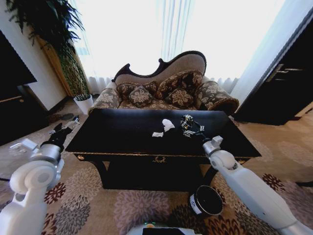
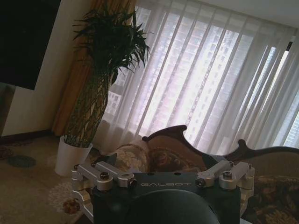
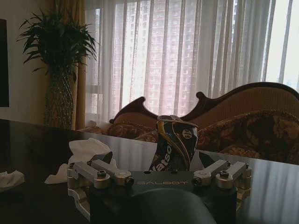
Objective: Move to the front of the table and place the trash on the table into the trash bin.
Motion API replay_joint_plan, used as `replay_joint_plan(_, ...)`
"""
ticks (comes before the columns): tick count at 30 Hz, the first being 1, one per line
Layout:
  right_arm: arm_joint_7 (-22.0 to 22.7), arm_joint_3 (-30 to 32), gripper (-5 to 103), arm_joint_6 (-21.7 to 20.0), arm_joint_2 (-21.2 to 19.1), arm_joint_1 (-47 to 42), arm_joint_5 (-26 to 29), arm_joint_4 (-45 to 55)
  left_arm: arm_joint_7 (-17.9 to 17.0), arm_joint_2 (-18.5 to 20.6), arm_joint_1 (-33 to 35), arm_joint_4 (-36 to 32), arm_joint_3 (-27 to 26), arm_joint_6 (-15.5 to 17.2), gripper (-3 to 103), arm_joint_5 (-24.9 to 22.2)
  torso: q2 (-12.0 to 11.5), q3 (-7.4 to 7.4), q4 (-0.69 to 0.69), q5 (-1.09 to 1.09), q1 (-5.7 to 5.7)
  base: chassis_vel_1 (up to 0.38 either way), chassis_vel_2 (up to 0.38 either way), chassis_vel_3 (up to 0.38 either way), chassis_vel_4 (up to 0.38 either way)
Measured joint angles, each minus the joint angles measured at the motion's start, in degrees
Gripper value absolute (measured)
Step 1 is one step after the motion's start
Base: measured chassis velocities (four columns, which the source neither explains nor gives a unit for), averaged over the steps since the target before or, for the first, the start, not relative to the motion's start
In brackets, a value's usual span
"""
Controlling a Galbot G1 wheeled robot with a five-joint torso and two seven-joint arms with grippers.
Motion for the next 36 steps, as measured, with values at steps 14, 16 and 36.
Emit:
replay_joint_plan(14, 0.4, -3.5, 100, 0.3, 1.4, 4.7, 0.2, -1.7, 0.1, 0.2, 2.3, -0.6, -2.3, -0.1, 100, 0.1, 0.0, 0.00, 0.00, 0.00, 0.00, 0.000, 0.000, 0.000, 0.000)
replay_joint_plan(16, 0.4, -4.5, 101, 0.5, 1.5, 6.2, 0.2, -2.7, 0.1, 0.1, 2.8, -1.0, -3.1, -0.1, 100, -0.1, 0.0, 0.00, 0.00, 0.00, 0.00, 0.000, 0.000, 0.000, 0.000)
replay_joint_plan(36, -1.7, -6.0, 21, 2.3, 3.3, 7.5, -1.0, -5.5, -0.1, -0.5, 5.2, -2.3, -6.3, -0.2, 100, -0.7, 0.0, 0.00, 0.00, 0.00, 0.00, 0.000, 0.000, 0.000, 0.000)
